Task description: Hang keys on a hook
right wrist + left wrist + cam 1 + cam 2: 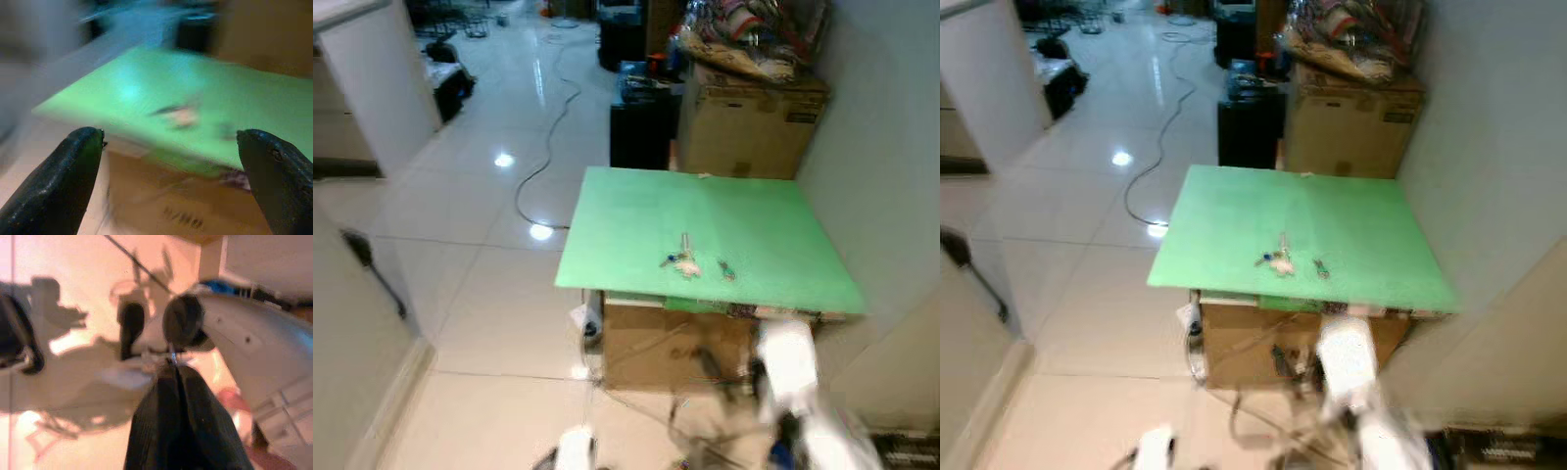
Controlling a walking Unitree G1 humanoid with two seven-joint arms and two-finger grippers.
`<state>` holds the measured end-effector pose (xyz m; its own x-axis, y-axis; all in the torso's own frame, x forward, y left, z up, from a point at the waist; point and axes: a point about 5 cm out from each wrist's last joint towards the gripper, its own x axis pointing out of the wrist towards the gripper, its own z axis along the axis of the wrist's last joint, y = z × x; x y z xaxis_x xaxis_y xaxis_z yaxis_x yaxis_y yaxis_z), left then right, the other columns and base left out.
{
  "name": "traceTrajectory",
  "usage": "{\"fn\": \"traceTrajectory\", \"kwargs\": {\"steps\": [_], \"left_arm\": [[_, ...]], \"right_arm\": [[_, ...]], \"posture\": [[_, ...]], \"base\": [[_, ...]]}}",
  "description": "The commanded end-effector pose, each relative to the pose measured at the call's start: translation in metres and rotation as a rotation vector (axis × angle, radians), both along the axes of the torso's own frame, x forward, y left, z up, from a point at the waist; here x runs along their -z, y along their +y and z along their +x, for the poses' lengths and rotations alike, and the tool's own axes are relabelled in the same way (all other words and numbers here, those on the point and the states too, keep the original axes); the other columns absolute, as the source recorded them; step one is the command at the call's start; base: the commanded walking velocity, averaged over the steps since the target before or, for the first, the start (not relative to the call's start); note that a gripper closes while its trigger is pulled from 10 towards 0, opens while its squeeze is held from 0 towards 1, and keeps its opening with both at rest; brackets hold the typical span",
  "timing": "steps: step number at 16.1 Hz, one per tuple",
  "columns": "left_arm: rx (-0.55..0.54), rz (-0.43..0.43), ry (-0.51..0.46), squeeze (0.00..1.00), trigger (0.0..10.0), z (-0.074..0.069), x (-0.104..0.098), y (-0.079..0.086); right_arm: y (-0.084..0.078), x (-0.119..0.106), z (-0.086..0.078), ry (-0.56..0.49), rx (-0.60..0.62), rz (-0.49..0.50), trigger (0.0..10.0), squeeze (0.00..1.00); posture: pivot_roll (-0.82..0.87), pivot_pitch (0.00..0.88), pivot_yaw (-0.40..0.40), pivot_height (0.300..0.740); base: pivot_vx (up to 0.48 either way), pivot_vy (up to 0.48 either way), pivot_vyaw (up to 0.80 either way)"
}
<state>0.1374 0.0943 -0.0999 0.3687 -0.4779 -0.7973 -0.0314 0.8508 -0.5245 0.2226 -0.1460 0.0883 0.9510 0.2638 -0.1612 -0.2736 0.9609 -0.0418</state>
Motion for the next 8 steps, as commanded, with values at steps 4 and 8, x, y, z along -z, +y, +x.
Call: {"fn": "traceTrajectory", "kwargs": {"steps": [4, 8], "left_arm": [[0.036, -0.059, -1.031, 0.00, 10.0, 0.2125, -0.2046, -0.0654], [0.036, -0.059, -1.031, 0.00, 10.0, 0.2125, -0.2046, -0.0654]], "right_arm": [[-0.0096, -0.0054, -0.0202, -0.007, 0.025, -0.020, 10.0, 0.00], [-0.0096, -0.0054, -0.0202, -0.007, 0.025, -0.020, 10.0, 0.00]], "posture": [[-0.15, 0.026, 0.137, 0.686], [-0.15, 0.026, 0.137, 0.686]], "base": [[0.000, 0.000, 0.00], [0.000, 0.000, 0.00]]}}
